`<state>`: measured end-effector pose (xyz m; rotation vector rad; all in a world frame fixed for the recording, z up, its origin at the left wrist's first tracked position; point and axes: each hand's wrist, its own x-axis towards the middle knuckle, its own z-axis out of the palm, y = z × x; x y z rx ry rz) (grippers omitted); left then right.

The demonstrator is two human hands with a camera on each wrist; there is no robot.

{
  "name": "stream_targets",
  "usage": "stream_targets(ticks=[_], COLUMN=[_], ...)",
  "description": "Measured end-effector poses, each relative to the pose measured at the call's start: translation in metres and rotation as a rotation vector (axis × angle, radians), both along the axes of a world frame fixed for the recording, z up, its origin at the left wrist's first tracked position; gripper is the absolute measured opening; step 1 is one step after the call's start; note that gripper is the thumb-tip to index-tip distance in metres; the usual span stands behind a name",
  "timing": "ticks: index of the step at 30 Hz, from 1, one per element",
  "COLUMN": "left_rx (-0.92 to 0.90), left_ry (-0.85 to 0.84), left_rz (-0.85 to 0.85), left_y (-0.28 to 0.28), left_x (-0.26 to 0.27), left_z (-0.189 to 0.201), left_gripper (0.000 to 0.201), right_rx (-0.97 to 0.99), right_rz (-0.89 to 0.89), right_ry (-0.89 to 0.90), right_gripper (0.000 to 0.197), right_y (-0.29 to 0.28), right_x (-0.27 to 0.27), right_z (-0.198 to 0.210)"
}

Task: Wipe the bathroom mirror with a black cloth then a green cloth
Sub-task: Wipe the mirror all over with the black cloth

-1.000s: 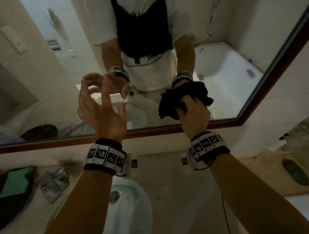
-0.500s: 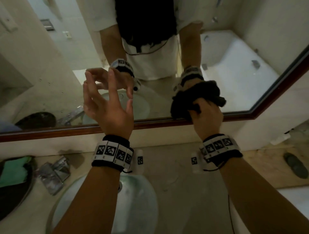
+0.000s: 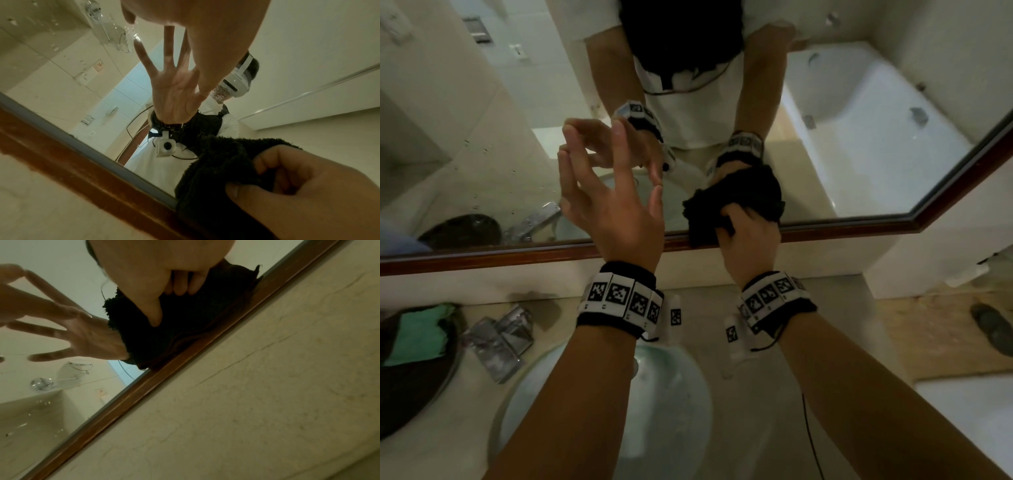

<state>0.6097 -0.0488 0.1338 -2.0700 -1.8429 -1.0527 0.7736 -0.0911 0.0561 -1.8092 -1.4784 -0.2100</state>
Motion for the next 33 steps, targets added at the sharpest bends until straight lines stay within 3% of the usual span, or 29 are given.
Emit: stream_targets(ticks=[10, 20, 25, 33], left_rx=[0.104, 0.129, 0.006, 0.003], left_ry=[0.03, -0.081, -0.126, -0.165], left_rz=[-0.007, 0.066, 0.089, 0.067], left_y=[0.003, 0.001, -0.005, -0.009], left_x=[-0.006, 0.015, 0.026, 0.033], left_z=[-0.006, -0.002, 0.01, 0.014], left_gripper=[0.082, 0.087, 0.09, 0.088], right_rx=[0.083, -0.025, -0.009, -0.049], right_rz=[0.022, -0.133, -0.181, -0.277], right_ry=[-0.038, 0.008, -0.035, -0.007], right_gripper=[0.014, 0.021, 0.019, 0.023], right_y=[-0.005, -0.041, -0.059, -0.075], right_x=[0.013, 0.12, 0.172, 0.22], right_z=[-0.009, -0.025, -0.024, -0.029])
